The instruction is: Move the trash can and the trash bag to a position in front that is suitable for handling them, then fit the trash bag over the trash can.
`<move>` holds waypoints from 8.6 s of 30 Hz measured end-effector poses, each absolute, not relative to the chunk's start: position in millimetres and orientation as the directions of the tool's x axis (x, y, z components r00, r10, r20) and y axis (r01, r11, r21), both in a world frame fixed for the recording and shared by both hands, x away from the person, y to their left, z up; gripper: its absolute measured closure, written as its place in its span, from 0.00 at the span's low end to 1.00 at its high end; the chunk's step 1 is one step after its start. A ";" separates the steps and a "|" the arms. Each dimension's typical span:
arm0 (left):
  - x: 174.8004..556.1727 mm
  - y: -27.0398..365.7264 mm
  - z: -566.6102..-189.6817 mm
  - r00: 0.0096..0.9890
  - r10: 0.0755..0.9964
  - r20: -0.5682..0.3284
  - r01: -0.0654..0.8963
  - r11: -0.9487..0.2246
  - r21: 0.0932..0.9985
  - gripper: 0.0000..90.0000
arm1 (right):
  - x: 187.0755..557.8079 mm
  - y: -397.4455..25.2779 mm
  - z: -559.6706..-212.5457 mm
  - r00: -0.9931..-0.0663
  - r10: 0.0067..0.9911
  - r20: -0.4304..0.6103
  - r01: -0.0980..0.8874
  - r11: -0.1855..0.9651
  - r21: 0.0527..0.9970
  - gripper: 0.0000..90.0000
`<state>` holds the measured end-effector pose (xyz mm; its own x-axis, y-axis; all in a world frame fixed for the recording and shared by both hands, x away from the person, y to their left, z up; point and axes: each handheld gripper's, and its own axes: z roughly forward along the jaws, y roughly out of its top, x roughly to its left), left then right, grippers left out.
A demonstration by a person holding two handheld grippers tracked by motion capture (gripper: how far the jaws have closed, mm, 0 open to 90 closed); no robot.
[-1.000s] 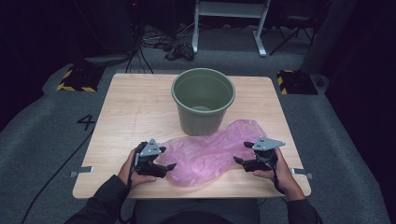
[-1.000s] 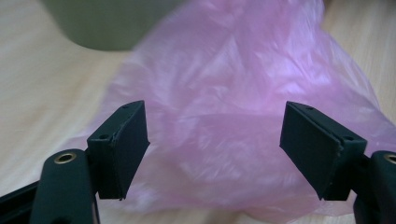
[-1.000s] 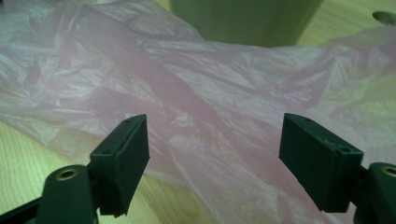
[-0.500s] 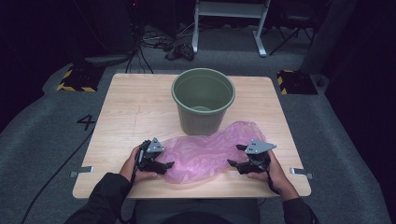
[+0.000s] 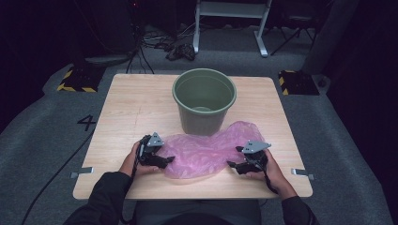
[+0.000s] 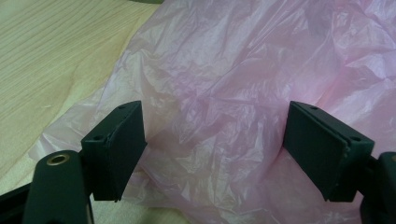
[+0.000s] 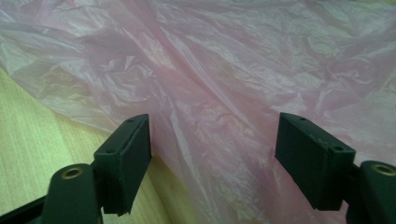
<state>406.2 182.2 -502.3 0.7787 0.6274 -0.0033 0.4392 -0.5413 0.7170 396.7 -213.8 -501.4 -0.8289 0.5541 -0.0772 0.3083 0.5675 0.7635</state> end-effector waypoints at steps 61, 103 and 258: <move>364.3 243.8 -501.8 0.702 0.712 -0.004 0.504 -0.493 0.709 0.23 | 406.8 -183.9 -499.7 -0.879 0.477 -0.002 0.312 0.579 0.753 0.70; 378.3 240.3 -503.0 0.702 0.712 -0.008 0.500 -0.485 0.717 0.22 | 390.7 -227.7 -463.9 -0.833 0.541 -0.120 0.179 0.467 0.866 0.99; 469.8 132.1 -301.1 0.782 0.609 0.131 0.142 -0.380 0.914 0.41 | 447.7 -214.3 -309.6 -0.463 0.803 -0.376 0.048 0.446 0.894 1.00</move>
<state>469.8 132.1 -301.1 0.7822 0.6090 0.1314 0.1423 -0.3799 0.9140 447.7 -214.3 -309.6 -0.4632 0.8027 -0.3756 0.0476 0.4458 0.8939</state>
